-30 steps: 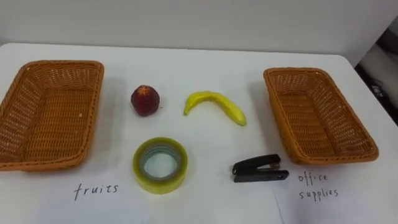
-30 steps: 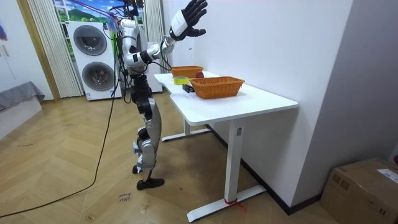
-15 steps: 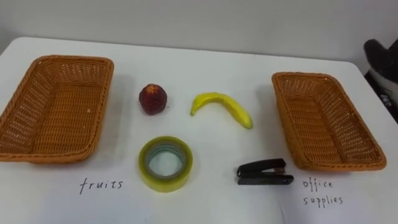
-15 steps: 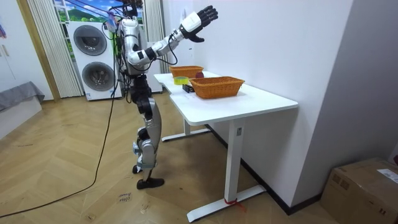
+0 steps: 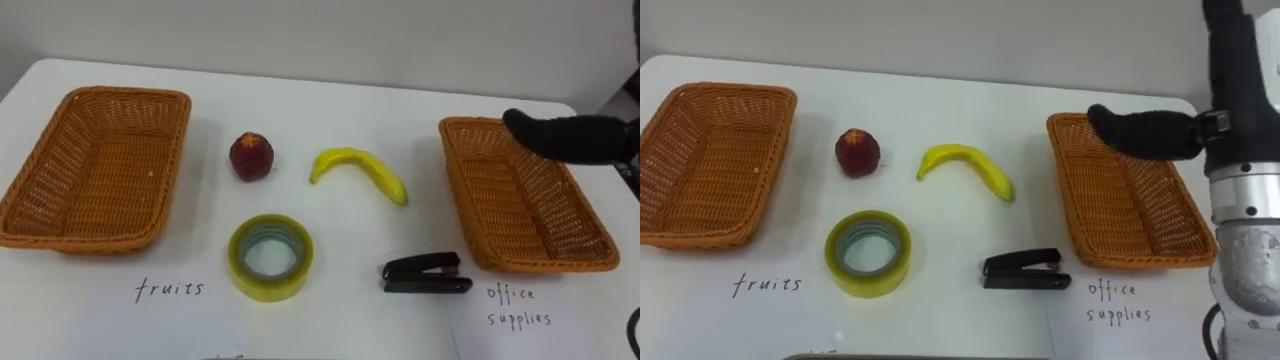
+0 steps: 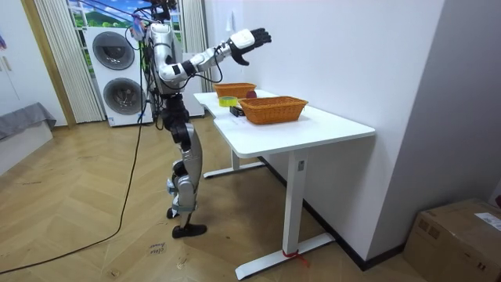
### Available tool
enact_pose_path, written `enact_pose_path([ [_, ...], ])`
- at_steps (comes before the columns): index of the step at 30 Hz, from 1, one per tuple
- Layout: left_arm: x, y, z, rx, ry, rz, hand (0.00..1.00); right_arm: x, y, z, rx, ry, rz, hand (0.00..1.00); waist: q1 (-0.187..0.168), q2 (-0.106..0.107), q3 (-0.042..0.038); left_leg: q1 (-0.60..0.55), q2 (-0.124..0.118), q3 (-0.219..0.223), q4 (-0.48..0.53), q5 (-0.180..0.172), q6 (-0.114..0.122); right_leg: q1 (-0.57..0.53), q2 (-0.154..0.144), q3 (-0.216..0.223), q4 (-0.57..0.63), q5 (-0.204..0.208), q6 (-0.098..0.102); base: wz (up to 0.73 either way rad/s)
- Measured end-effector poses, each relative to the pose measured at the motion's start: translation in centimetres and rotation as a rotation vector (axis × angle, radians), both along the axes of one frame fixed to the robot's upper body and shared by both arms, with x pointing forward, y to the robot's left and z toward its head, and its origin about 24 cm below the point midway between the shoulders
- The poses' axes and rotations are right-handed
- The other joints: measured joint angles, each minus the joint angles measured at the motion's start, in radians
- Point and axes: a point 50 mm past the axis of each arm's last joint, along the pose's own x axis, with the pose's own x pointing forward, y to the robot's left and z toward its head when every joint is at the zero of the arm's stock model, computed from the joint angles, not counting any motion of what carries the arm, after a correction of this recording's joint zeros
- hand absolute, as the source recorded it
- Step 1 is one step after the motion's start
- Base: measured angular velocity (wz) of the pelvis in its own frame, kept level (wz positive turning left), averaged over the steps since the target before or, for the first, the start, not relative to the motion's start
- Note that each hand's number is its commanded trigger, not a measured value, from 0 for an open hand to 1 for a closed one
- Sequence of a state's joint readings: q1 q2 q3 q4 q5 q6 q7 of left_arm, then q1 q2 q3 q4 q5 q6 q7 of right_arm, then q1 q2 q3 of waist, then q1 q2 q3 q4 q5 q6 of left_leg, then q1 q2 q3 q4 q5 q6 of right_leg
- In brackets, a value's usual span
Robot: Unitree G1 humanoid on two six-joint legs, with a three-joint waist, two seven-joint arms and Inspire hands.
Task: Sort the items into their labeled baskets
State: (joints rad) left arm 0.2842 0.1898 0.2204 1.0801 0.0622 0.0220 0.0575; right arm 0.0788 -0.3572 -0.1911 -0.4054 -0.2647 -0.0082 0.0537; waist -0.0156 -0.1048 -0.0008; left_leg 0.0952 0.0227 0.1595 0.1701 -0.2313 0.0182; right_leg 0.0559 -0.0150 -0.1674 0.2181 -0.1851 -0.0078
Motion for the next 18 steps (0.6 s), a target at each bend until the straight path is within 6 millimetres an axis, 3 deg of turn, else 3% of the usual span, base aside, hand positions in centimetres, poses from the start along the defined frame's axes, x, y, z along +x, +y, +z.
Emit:
enact_pose_path([
  [6, 1.1, -0.3, -0.1, -0.006, -0.008, -0.061, 0.0, 0.4, 1.6, -1.4, -0.051, 0.134, 0.105, 0.0, 0.002, -0.008, -0.003, -0.015, -0.002, -0.011, 0.005, 0.0, 0.0, -0.002, -0.001, -0.013, -0.012, 0.004, 0.001, 0.05],
  [9, 1.6, -0.2, 0.0, -0.008, -0.022, -0.066, 0.0, 0.5, 1.6, -2.1, -0.114, 0.194, 0.111, 0.0, 0.021, -0.016, -0.0068, -0.014, -0.003, -0.009, 0.012, 0.001, 0.0, 0.0, 0.001, -0.013, -0.016, 0.006, 0.0, 0.0],
  [18, 1.8, -0.2, -0.1, -0.028, -0.023, -0.073, 0.0, 0.6, 1.6, -3.3, -0.138, 0.341, 0.177, 0.0, 0.043, -0.018, -0.0031, -0.013, 0.001, -0.024, 0.009, 0.0, 0.0, 0.016, 0.0, -0.028, -0.033, 0.009, 0.0, 0.04],
])
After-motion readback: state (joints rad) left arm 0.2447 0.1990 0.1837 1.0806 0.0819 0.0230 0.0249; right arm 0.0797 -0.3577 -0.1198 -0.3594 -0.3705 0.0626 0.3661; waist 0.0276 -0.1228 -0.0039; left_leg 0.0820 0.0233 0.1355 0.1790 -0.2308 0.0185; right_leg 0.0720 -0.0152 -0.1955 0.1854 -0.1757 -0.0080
